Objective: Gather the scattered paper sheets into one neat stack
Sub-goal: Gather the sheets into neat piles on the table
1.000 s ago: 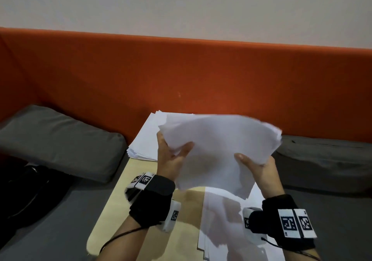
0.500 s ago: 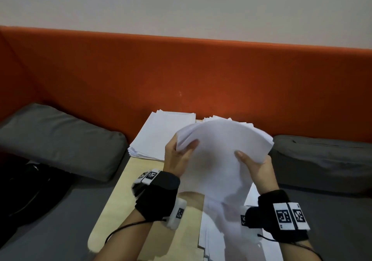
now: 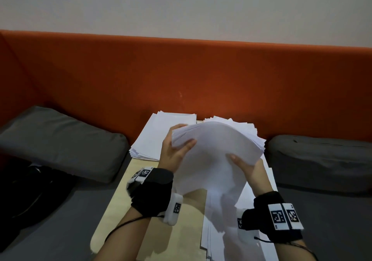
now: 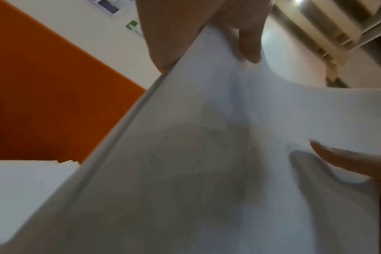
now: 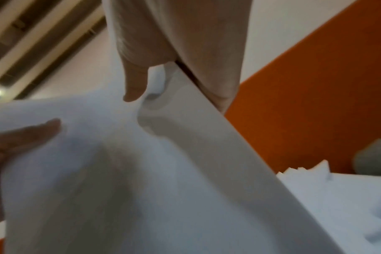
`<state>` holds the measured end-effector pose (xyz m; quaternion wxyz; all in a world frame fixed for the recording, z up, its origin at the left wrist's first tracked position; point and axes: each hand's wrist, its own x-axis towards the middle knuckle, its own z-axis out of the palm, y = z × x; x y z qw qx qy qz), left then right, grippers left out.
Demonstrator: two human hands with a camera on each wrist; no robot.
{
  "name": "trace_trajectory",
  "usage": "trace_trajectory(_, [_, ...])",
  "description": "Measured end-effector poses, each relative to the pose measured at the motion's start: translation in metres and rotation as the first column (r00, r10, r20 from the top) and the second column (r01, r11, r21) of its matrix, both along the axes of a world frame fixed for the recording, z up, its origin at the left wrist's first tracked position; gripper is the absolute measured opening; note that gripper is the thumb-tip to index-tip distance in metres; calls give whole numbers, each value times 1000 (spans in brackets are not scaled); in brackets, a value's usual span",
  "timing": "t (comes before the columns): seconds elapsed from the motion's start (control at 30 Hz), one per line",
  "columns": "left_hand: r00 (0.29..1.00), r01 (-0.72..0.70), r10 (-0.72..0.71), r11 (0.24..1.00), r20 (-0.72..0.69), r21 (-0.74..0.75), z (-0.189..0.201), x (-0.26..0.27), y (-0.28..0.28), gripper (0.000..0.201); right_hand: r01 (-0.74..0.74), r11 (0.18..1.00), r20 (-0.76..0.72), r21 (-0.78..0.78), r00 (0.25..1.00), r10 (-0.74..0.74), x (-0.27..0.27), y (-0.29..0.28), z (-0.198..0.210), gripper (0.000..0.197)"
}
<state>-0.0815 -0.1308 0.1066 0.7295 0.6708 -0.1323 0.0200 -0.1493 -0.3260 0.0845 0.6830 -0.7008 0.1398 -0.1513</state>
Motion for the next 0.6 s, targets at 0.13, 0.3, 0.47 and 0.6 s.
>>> trace_trajectory(0.13, [990,-2,23,988,-137,157,-19,-5,-4,16,37,999,-94,35,995,-33,0,6,-17,16])
trace_trajectory(0.3, [996,-40,48,993,-69,113,-1,-8,-8,6,96,995,18,29,995,-97,6,25,4,6])
trace_trajectory(0.47, [997,-24,21,999,80,45,15,-4,1,32,81,997,116,20,990,-82,8,28,24,8])
trace_trajectory(0.6, [999,9,-8,1000,38,-8,-4,-2,12,38,63,998,-1,-13,998,-63,8,29,1,10])
